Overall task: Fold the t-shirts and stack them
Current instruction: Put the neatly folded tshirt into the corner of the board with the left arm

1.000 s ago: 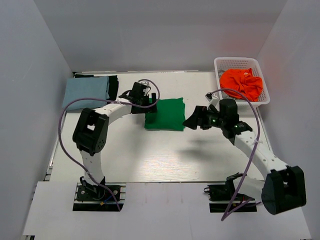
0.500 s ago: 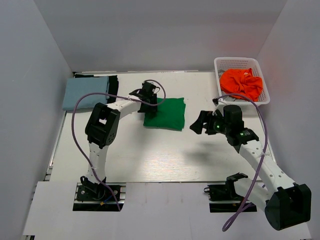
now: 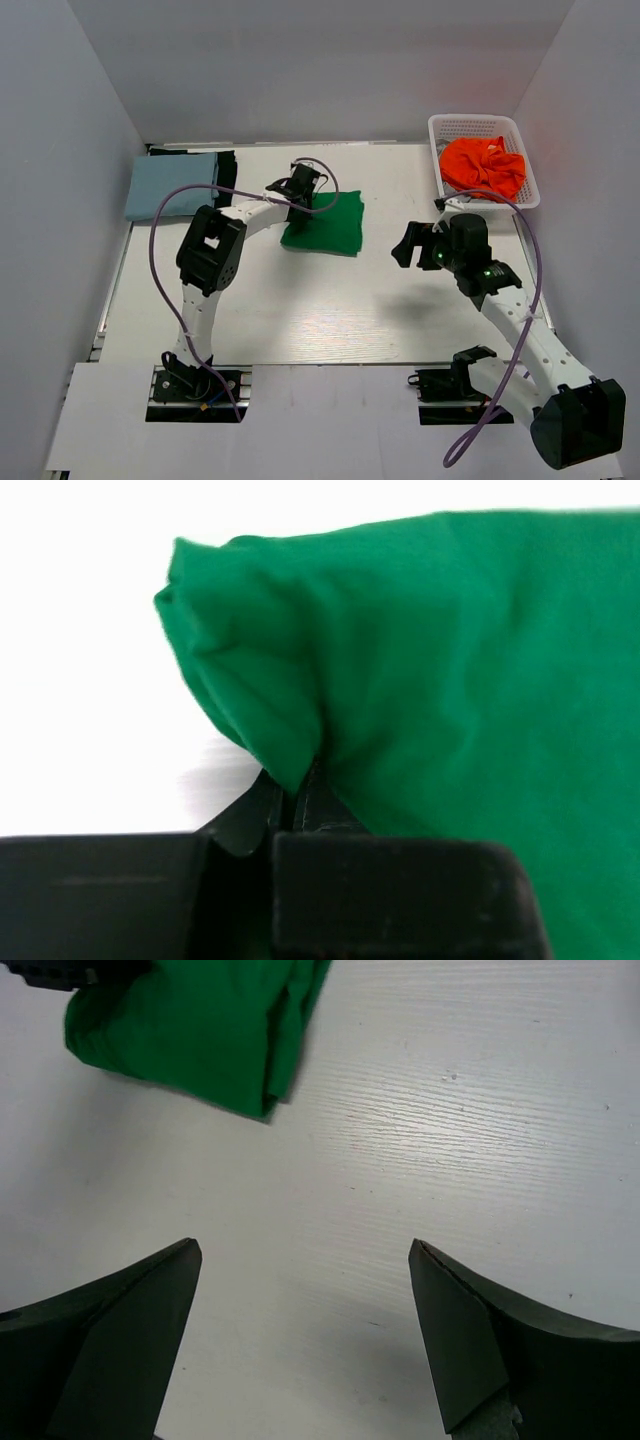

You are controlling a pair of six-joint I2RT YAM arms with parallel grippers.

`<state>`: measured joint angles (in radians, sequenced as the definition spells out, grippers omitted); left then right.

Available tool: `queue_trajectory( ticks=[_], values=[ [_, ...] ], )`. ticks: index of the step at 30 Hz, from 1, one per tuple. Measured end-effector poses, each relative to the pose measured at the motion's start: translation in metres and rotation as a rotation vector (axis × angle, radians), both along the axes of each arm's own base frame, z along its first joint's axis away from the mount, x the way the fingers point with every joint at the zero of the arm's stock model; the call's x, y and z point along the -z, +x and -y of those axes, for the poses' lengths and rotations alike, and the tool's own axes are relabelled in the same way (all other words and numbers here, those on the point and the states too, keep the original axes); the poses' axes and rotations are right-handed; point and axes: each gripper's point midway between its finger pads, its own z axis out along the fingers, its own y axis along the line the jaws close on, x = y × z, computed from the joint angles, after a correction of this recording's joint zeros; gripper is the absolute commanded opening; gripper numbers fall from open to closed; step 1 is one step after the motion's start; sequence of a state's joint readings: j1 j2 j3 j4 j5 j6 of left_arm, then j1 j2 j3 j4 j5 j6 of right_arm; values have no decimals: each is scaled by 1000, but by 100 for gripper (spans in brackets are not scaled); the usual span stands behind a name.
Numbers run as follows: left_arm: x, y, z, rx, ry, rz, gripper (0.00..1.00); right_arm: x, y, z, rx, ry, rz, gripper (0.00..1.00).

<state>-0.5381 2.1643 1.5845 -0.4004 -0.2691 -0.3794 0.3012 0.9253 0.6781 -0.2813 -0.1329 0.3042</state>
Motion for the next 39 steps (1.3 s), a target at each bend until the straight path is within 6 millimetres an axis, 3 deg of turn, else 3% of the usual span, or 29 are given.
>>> queue_trajectory(
  ticks=[7,15,21,30,39],
  values=[
    [-17,-10,-68,-25,250,6,0,18,0,5,21,-30,-42,90],
    [-102,-1,-119,-39,401,175,0,17,3,5,24,-29,-30,90],
    [-144,14,-155,-77,484,270,0,17,6,8,44,-43,-24,90],
    [-168,30,-207,-83,599,292,0,23,8,11,48,-69,-36,90],
    [-200,43,-243,-106,653,329,0,30,14,8,42,-76,-75,90]
  ],
)
